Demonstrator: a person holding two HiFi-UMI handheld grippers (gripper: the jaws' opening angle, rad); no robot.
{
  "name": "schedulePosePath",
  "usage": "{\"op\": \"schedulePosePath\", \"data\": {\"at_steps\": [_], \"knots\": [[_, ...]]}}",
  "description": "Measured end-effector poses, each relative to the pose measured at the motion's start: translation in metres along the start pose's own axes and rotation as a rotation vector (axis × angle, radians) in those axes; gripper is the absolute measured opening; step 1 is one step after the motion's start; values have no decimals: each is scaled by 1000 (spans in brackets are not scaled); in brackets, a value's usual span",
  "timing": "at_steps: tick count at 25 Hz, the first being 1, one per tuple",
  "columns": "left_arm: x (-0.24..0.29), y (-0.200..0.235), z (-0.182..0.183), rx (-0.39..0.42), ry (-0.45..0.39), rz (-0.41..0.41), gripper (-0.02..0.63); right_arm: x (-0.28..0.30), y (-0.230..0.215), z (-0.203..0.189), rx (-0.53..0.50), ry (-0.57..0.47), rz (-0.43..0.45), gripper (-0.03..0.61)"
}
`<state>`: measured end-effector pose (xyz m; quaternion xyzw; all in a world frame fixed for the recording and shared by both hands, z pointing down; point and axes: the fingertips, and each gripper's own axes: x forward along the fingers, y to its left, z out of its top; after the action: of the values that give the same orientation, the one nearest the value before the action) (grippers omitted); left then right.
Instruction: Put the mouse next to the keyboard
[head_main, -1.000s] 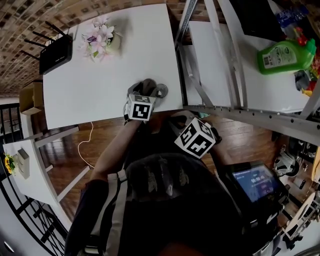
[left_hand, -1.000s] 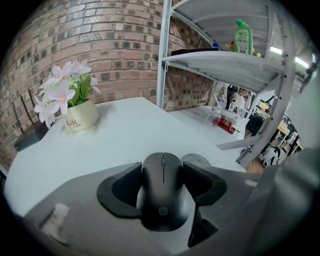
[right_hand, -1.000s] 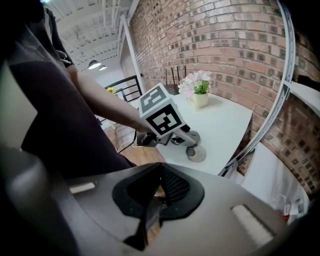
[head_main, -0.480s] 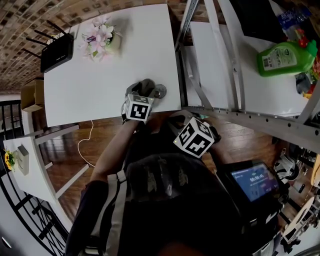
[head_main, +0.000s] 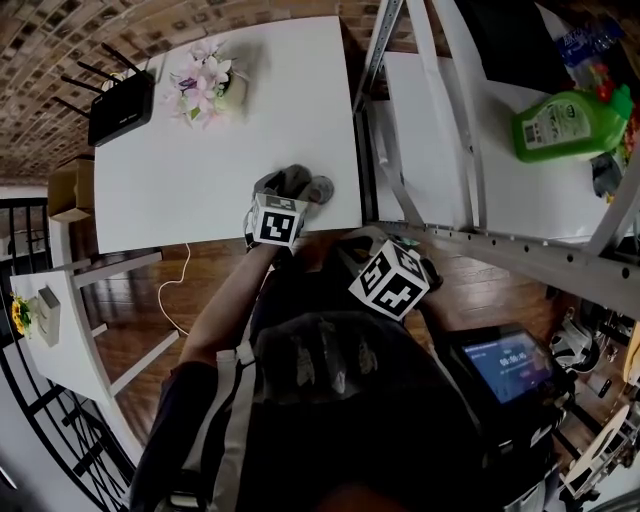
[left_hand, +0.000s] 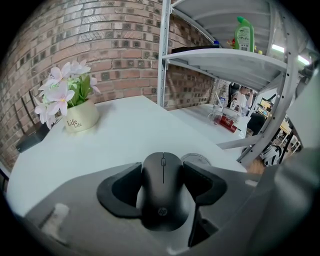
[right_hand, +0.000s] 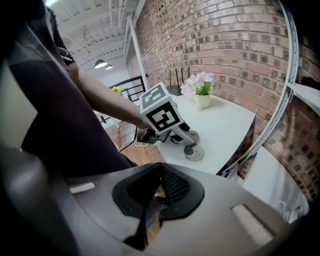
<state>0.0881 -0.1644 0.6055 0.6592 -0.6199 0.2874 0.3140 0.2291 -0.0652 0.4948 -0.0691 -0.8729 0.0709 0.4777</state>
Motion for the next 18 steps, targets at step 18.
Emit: {"op": "schedulePosePath", "data": {"at_steps": [18], "knots": [[-2,18,5,-20,-21,78,273,1,3,1,12,32,-41,6]]}}
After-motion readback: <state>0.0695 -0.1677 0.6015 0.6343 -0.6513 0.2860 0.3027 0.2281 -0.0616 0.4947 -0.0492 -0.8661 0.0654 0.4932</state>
